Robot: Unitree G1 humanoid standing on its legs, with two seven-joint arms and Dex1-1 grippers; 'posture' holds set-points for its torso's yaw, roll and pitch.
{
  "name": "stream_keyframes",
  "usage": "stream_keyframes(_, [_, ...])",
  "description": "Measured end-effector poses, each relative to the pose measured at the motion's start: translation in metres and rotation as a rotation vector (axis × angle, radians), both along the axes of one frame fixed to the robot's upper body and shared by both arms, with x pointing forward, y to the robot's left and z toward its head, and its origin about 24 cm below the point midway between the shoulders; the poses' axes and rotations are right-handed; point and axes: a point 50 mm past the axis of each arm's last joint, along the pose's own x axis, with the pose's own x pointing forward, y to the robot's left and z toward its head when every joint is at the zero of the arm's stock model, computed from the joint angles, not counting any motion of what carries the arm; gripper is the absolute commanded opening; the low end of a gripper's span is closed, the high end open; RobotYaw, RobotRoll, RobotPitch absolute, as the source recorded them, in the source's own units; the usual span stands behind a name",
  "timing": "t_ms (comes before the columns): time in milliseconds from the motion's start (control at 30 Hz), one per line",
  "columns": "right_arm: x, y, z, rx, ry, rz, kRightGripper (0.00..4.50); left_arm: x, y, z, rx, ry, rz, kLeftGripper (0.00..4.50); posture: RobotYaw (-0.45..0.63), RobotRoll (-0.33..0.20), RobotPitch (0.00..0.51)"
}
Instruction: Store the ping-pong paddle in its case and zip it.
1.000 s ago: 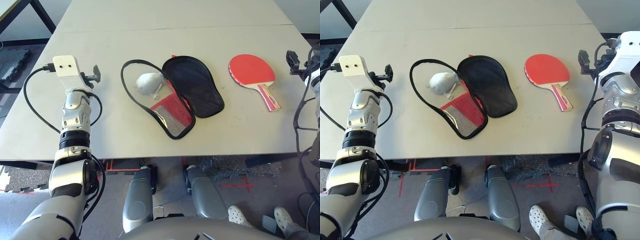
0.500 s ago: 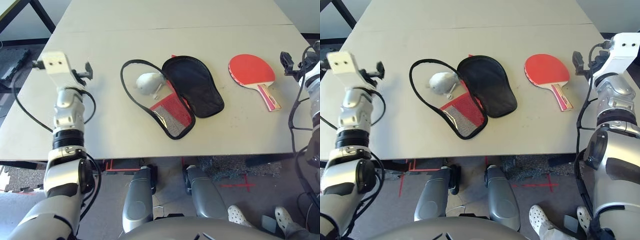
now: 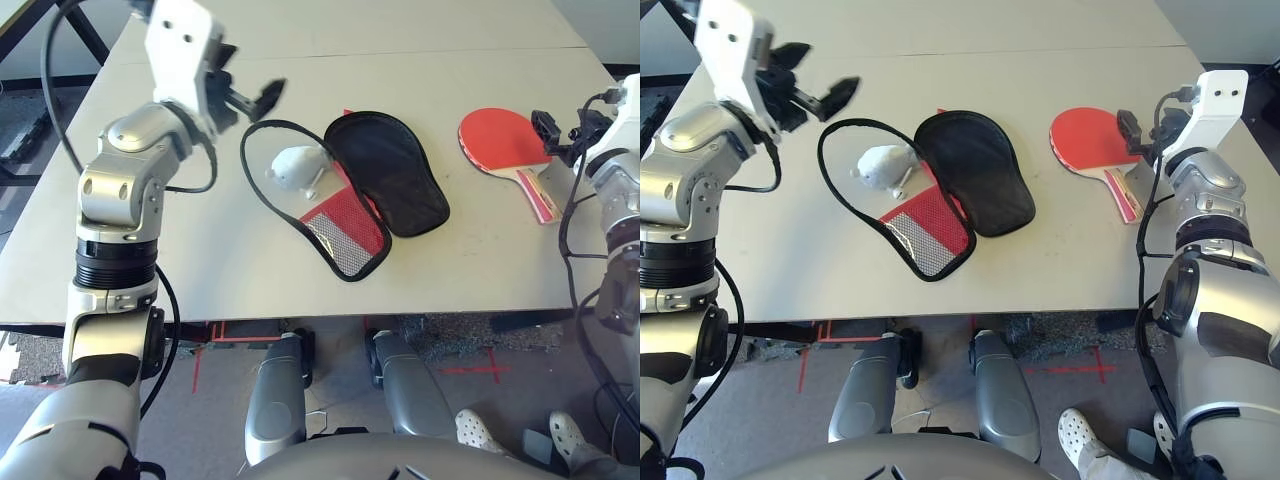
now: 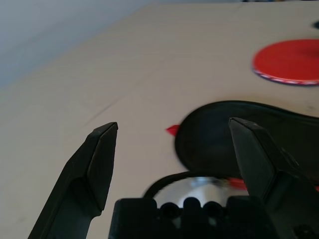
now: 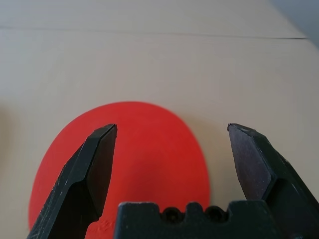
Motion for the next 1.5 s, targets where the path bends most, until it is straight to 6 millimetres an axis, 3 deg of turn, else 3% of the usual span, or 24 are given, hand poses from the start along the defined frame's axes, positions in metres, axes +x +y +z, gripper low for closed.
stream_keyframes(100, [0.001, 0.002, 0.006, -0.112, 0.041, 0.039, 4.43, -0.010, -0.016, -0.015, 0.042, 0.086, -0.122, 4.50, 0.02, 0.000, 0.216])
stream_keyframes(267, [-0.004, -0.004, 0.023, -0.119, 0.093, 0.102, 4.43, -0.018, -0.024, -0.022, 0.065, 0.138, -0.199, 4.50, -0.01, 0.000, 0.217])
stream_keyframes(367, [-0.006, -0.006, 0.026, -0.178, 0.294, 0.088, 4.43, -0.020, -0.029, -0.026, 0.077, 0.152, -0.223, 4.50, -0.01, 0.000, 0.218])
stream_keyframes(533, [-0.009, -0.002, 0.026, -0.111, 0.506, 0.037, 4.43, -0.020, -0.038, -0.030, 0.067, 0.164, -0.249, 4.50, -0.02, 0.000, 0.218])
stream_keyframes(767, [-0.009, 0.011, 0.033, -0.079, 0.695, -0.002, 4.43, -0.018, -0.052, -0.030, 0.058, 0.152, -0.275, 4.50, -0.01, 0.000, 0.220])
stream_keyframes(1367, [-0.007, 0.032, 0.004, -0.109, 0.841, -0.023, 4.43, -0.017, -0.063, -0.034, 0.068, 0.145, -0.282, 4.50, 0.02, 0.000, 0.225])
stream_keyframes(1500, [-0.008, 0.033, 0.003, -0.114, 0.840, -0.022, 3.66, -0.016, -0.063, -0.034, 0.073, 0.141, -0.274, 4.50, 0.01, 0.000, 0.226])
